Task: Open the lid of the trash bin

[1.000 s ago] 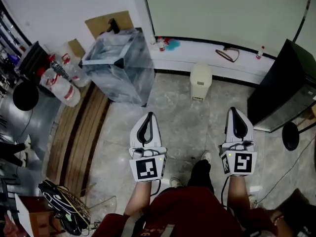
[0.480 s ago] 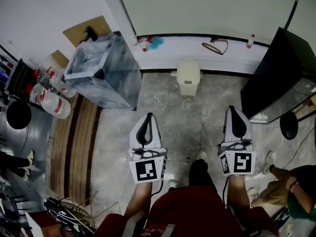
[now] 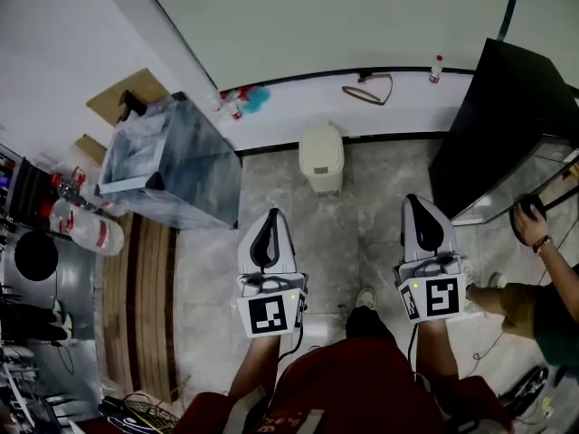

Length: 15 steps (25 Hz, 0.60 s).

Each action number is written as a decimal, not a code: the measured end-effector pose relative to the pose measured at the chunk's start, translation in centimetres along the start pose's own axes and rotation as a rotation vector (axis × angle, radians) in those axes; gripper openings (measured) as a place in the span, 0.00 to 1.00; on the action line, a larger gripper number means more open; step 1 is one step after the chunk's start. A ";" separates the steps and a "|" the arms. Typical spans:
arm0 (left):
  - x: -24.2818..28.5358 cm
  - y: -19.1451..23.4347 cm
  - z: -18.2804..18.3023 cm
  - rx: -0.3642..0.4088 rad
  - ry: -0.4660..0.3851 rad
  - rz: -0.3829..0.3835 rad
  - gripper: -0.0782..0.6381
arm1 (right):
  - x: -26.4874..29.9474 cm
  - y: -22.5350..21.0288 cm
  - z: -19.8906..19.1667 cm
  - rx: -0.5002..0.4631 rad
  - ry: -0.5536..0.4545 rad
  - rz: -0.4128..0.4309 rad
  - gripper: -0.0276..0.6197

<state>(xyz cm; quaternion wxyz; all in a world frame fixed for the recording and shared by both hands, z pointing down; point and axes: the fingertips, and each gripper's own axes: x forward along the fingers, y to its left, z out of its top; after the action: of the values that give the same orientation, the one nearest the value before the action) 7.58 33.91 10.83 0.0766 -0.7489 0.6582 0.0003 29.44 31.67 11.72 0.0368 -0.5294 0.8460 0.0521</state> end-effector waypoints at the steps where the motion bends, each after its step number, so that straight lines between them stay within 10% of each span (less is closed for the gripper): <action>1: 1.1 -0.6 0.1 -0.001 -0.002 -0.004 0.12 | 0.5 -1.1 0.1 0.004 -0.006 0.000 0.04; 15: 9.8 -3.1 0.6 -0.013 -0.006 0.044 0.12 | 7.0 -9.1 -0.6 0.042 -0.023 0.027 0.04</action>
<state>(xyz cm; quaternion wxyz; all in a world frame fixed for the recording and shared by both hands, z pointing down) 12.00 24.73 9.56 0.0738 -0.7347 0.6744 0.0084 34.59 21.40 11.00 0.0569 -0.5163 0.8536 0.0408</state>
